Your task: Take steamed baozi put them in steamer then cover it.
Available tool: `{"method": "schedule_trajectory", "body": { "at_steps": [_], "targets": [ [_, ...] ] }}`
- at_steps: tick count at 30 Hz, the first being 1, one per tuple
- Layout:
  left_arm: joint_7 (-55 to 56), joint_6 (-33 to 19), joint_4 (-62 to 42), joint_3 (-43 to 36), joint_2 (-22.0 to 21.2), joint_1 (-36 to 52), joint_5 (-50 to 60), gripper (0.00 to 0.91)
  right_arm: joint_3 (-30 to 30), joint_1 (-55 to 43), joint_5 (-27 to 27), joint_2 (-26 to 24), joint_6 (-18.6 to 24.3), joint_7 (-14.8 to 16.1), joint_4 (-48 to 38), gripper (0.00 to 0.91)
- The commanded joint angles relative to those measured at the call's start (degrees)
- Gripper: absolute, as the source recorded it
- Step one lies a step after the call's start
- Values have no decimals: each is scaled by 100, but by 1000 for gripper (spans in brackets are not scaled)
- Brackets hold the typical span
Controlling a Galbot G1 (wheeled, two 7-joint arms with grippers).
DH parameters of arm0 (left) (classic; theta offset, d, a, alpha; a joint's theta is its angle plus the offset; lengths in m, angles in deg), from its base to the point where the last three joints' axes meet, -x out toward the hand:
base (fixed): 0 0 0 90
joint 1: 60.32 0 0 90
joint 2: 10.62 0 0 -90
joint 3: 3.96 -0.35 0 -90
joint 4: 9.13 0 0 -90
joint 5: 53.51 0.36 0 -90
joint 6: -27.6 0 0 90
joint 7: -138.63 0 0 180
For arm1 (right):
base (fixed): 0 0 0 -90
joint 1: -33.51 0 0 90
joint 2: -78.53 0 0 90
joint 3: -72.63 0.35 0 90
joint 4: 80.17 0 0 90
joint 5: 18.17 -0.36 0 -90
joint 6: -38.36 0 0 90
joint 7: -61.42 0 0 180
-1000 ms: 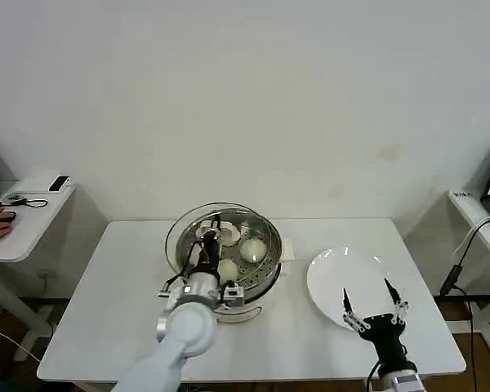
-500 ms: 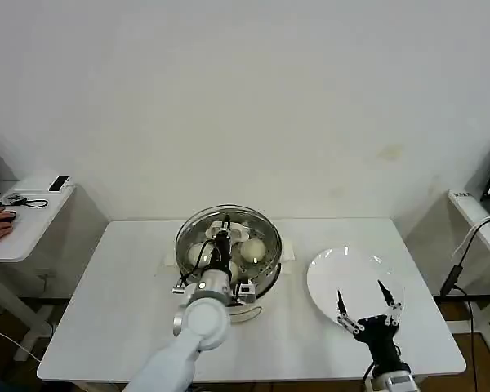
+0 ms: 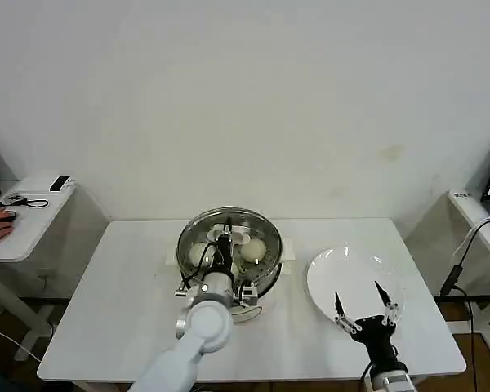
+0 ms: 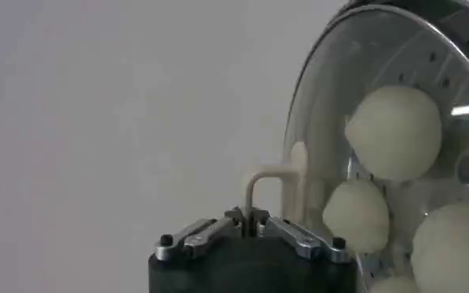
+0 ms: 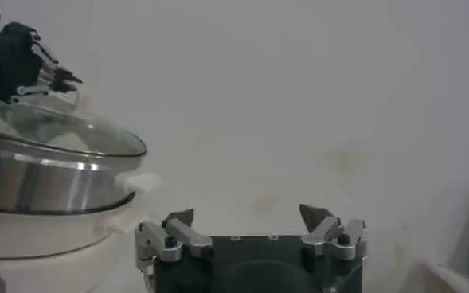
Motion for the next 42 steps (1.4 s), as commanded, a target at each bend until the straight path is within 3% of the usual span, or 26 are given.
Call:
{"method": "schedule_trajectory", "body": {
  "at_steps": [1, 3, 4, 5, 18, 31, 37, 39, 40, 42],
  "targets": [
    [-32, -8, -40, -4, -37, -9, -22, 0, -42, -11, 22, 2, 2, 4, -6, 907],
    [-29, -7, -39, -1, -59, -16, -34, 0, -58, -10, 25, 5, 2, 5, -7, 907],
    [-19, -2, -37, 3, -73, -17, -52, 81, -64, -11, 36, 7, 3, 5, -11, 907],
    [-18, 6, -27, 24, -100, -28, -62, 907, -67, -10, 41, 7, 4, 5, -12, 907],
    [-7, 25, 394, 94, -54, -202, -136, 907, -151, -8, 104, 29, 13, 1, -39, 907],
    [222, -195, 1876, 369, 479, -1500, -372, 907, -197, 30, 137, 30, 11, -38, -69, 907],
    [1089, -685, 2616, 848, 632, -2384, -1150, 907, -242, 12, -119, -103, -26, -38, -223, 907],
    [1569, -788, 2861, 1047, 653, -2755, -1966, 907, -265, 15, -163, -153, -26, -31, -261, 907],
    [1836, -992, 2877, 1218, 665, -2933, -2271, 907, -278, 20, -215, -186, -26, -34, -272, 907],
    [2538, -1943, 2707, 1763, 744, -3292, -3524, 907, -308, 35, -327, -275, -21, -35, -277, 907]
  ]
}}
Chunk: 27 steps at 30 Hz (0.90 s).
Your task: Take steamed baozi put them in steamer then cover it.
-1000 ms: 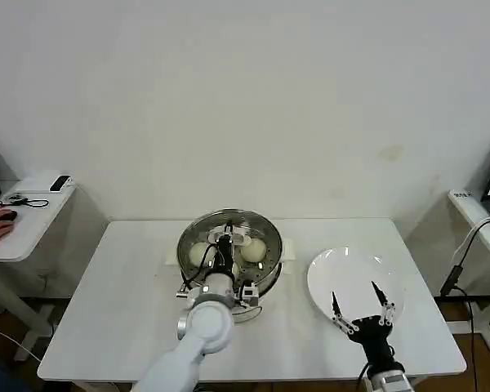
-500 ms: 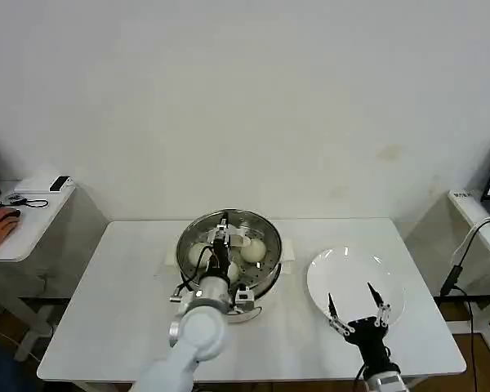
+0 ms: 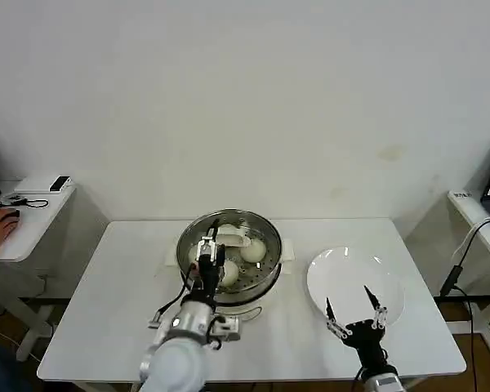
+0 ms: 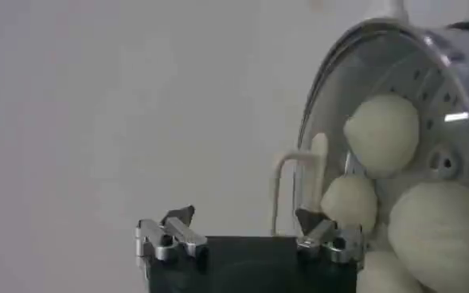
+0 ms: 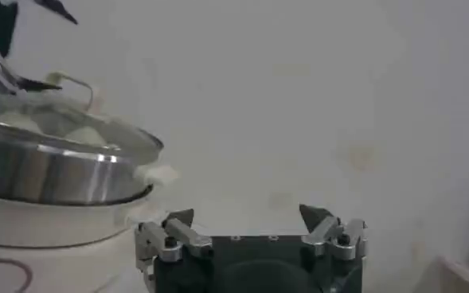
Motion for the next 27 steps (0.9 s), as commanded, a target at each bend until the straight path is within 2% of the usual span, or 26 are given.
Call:
{"method": "schedule_trajectory", "body": {
  "at_steps": [1, 2, 4, 6, 9, 12, 15, 17, 20, 25, 27],
  "targets": [
    [2184, -1786, 852, 1414, 267, -1885, -3337, 907, -71, 25, -333, -231, 2, -3, -95, 907],
    [2365, -2578, 711, 1794, 288, -2050, -4250, 907, -74, 39, -329, -279, 14, -4, -88, 907],
    [2328, -3488, 467, 2422, 281, -2285, -5757, 907, -92, 81, -338, -337, 27, -4, -68, 907],
    [2298, -3600, 243, 3119, 223, -2551, -7343, 907, -158, 81, -346, -320, 35, 0, -60, 907],
    [2432, -3736, -50, 3622, 195, -2900, -8618, 907, -267, 103, -545, -345, 43, 57, -71, 907],
    [2351, -3662, -165, 3900, 38, -3228, -9127, 907, -393, 140, -775, -396, 116, 145, -98, 907],
    [2235, -3370, -105, 3847, -159, -3539, -9336, 907, -427, 208, -1054, -462, 107, 193, -143, 907],
    [2148, -3467, 7, 3692, -306, -3697, -9424, 907, -403, 259, -1096, -492, 72, 184, -173, 907],
    [2134, -3843, -13, 3458, -552, -3772, -8962, 907, -396, 385, -1299, -568, -46, 193, -166, 907],
    [2226, -3947, -219, 3376, -600, -3926, -8768, 907, -352, 463, -1489, -624, -17, 248, -176, 907],
    [2060, -4248, -372, 3409, -602, -4008, -8763, 907, -345, 479, -1508, -627, -24, 250, -189, 907]
  ]
}}
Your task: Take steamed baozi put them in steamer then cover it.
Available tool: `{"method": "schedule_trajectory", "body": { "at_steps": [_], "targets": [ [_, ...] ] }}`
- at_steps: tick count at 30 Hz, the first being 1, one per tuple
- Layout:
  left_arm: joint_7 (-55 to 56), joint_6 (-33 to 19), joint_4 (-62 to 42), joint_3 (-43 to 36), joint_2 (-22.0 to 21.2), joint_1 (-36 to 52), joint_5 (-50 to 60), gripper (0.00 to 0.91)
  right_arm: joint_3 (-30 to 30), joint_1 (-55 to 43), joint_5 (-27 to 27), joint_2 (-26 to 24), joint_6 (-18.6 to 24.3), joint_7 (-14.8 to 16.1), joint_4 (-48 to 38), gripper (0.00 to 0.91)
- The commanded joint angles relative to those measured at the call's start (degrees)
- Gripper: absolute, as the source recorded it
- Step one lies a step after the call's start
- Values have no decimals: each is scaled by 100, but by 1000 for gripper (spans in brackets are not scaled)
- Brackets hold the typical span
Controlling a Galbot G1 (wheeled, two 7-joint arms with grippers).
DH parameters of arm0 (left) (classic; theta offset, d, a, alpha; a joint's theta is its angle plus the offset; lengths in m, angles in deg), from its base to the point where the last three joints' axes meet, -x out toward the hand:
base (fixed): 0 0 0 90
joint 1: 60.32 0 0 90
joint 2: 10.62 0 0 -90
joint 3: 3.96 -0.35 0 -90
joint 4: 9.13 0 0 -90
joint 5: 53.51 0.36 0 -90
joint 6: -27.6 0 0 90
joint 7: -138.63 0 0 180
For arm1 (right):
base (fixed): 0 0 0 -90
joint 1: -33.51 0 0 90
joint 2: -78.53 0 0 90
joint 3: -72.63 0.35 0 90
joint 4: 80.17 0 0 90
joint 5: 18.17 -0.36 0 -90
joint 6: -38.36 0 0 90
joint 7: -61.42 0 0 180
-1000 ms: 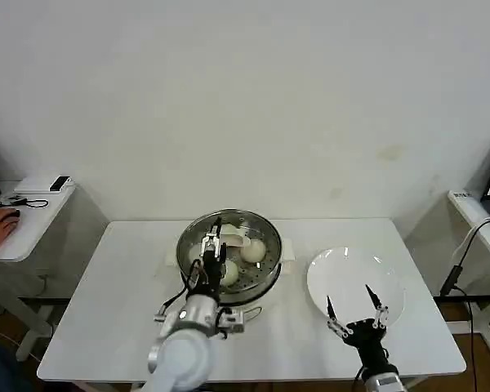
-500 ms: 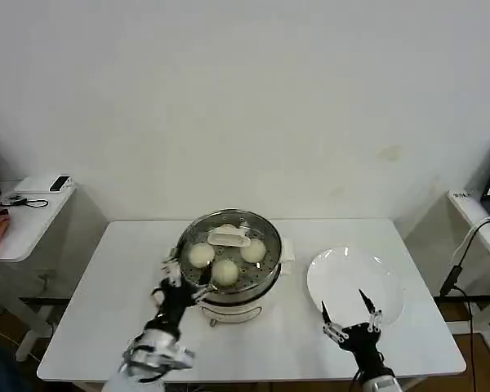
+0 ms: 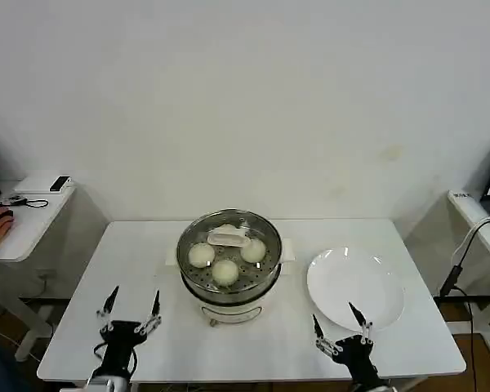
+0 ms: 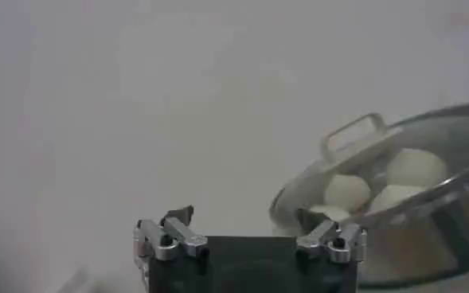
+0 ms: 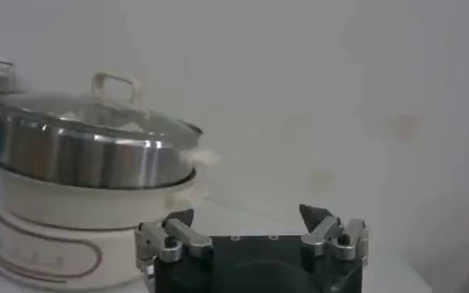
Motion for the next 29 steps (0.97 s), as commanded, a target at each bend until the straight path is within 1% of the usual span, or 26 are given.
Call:
{"method": "schedule_trajectory", "body": {
  "at_steps": [1, 4, 14, 15, 17, 20, 29],
  "targets": [
    [-90, -1206, -432, 403, -295, -857, -999, 907, -25, 167, -526, -118, -70, 61, -40, 907],
    [-87, -1144, -365, 410, -286, -1000, -1001, 907, -39, 174, -574, -112, -198, 29, -3, 907],
    [19, -1114, -389, 384, -324, -1092, -691, 907, -65, 169, -498, -85, -155, 64, 21, 907],
    [-30, -1090, -394, 389, -317, -1093, -664, 907, -92, 170, -519, -80, -215, -14, 24, 907],
    [-58, -991, -402, 388, -285, -1089, -623, 907, -128, 171, -657, -72, -440, -61, 76, 907],
    [-94, -887, -387, 398, -286, -1070, -601, 907, -156, 114, -683, -69, -570, -132, 75, 907],
    [-70, -867, -313, 445, -292, -1103, -476, 907, -195, 114, -550, -63, -472, -126, 60, 907]
  ]
}}
